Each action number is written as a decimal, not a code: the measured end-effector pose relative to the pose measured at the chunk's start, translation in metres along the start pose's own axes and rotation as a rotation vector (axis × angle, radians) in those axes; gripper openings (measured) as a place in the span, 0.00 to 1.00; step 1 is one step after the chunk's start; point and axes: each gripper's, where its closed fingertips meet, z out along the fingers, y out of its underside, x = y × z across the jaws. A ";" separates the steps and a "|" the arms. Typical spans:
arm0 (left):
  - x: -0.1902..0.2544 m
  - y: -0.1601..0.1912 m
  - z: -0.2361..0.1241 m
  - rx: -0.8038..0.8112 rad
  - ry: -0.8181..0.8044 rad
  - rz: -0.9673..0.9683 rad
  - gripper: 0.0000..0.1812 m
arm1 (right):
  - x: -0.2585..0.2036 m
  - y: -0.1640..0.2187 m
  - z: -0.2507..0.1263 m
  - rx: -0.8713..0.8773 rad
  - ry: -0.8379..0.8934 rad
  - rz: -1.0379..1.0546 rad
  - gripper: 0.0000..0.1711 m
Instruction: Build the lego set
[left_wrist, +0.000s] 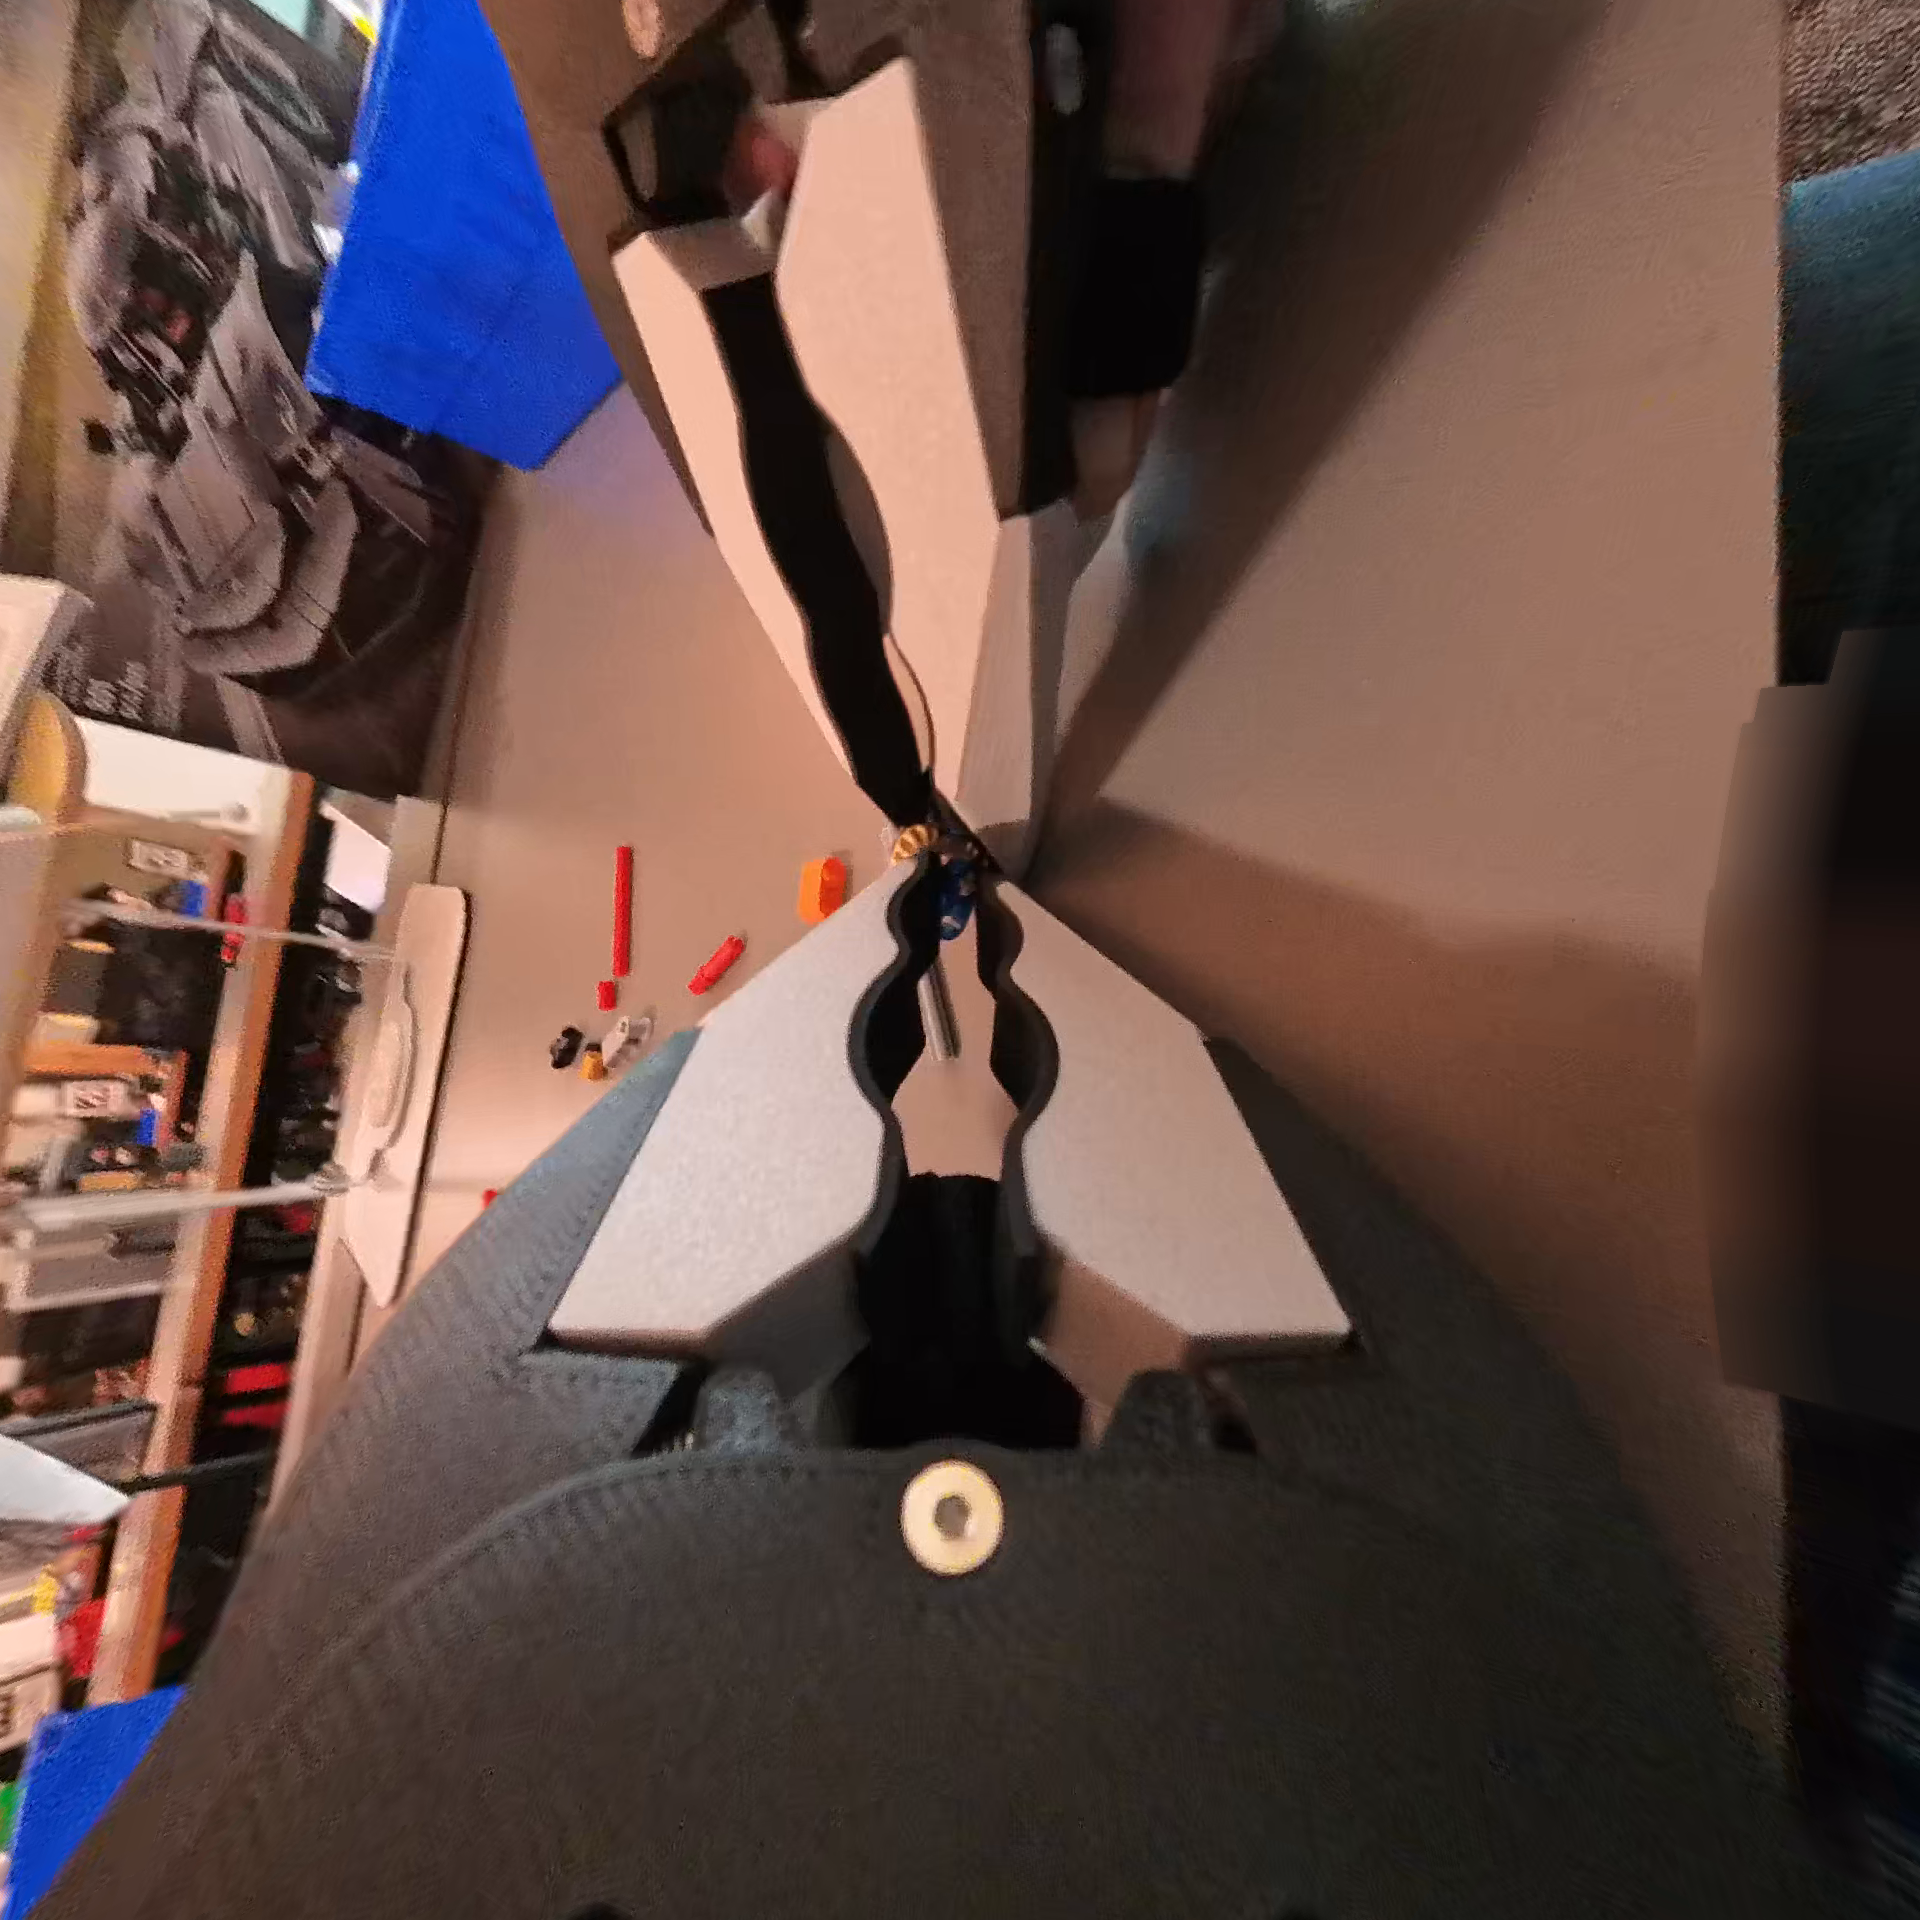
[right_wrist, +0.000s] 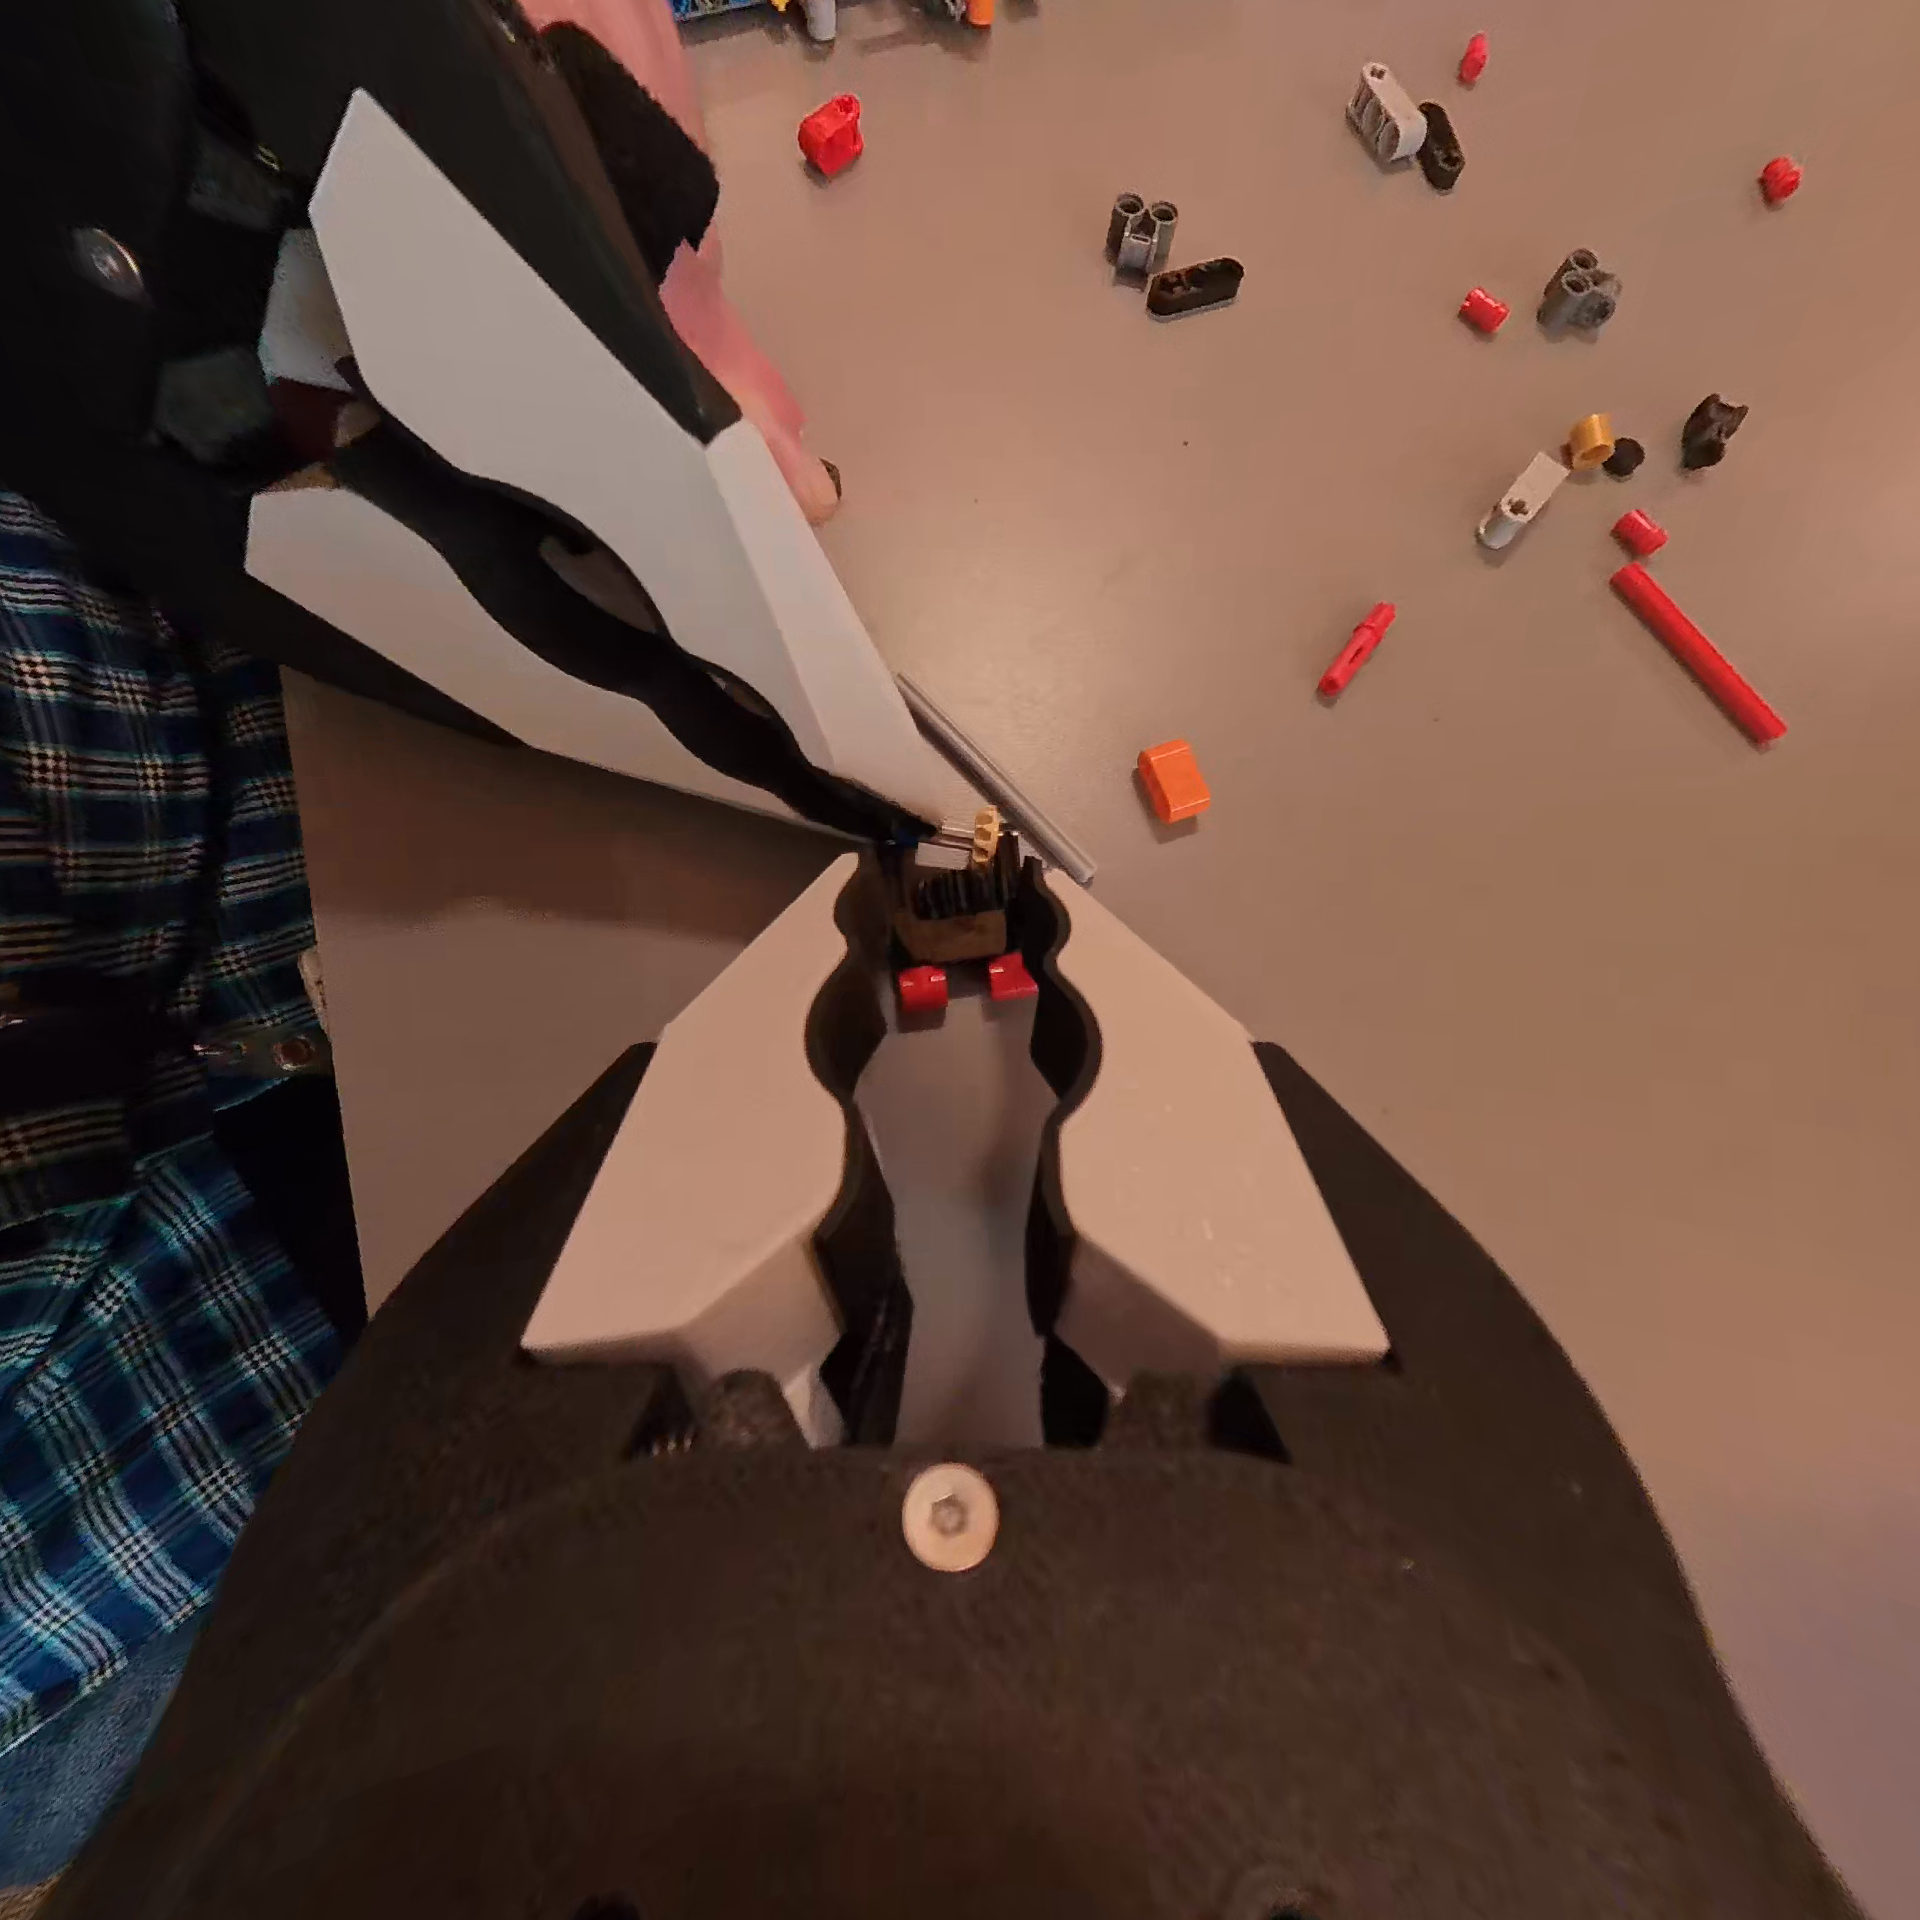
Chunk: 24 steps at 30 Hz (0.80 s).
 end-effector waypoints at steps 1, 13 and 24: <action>0.000 0.000 0.000 0.012 -0.019 0.041 0.03 | 0.000 0.000 0.000 0.001 -0.012 0.010 0.14; 0.000 -0.007 -0.003 0.075 -0.149 0.229 0.03 | -0.001 -0.002 -0.001 0.010 -0.075 0.071 0.14; 0.001 -0.011 -0.004 0.146 -0.137 0.262 0.00 | 0.016 -0.002 -0.002 0.016 0.011 0.112 0.13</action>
